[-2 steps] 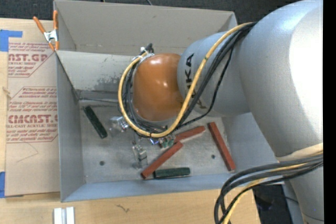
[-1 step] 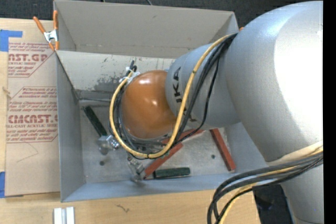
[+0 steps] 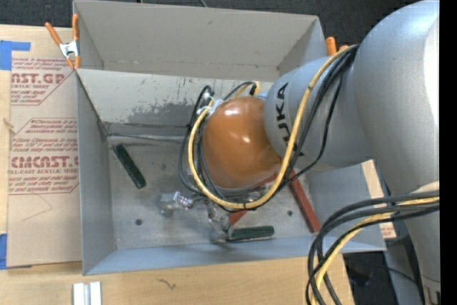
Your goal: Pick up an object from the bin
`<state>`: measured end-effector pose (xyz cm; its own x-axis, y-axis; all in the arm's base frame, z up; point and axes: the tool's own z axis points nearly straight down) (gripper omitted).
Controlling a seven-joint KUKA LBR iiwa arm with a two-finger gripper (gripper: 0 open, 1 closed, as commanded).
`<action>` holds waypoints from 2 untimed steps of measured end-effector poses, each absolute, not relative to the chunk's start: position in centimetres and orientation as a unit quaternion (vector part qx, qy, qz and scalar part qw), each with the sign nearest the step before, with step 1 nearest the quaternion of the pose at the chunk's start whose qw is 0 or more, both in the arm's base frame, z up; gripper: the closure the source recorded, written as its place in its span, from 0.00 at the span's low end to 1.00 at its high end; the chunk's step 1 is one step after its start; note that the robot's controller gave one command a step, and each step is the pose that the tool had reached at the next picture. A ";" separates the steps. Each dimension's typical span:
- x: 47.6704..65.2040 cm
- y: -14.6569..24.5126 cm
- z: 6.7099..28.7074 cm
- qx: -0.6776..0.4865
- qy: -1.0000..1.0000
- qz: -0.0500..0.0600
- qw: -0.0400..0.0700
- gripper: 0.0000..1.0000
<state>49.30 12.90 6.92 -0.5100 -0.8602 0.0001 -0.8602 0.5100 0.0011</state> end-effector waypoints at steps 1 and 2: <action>51.2 13.4 7.0 0.507 -0.862 -0.001 -0.001 0.00; 47.9 13.7 6.9 0.542 -0.840 -0.002 0.000 0.00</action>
Offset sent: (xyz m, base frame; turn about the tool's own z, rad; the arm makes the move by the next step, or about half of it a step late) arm 0.0186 0.0031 0.0008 -0.0279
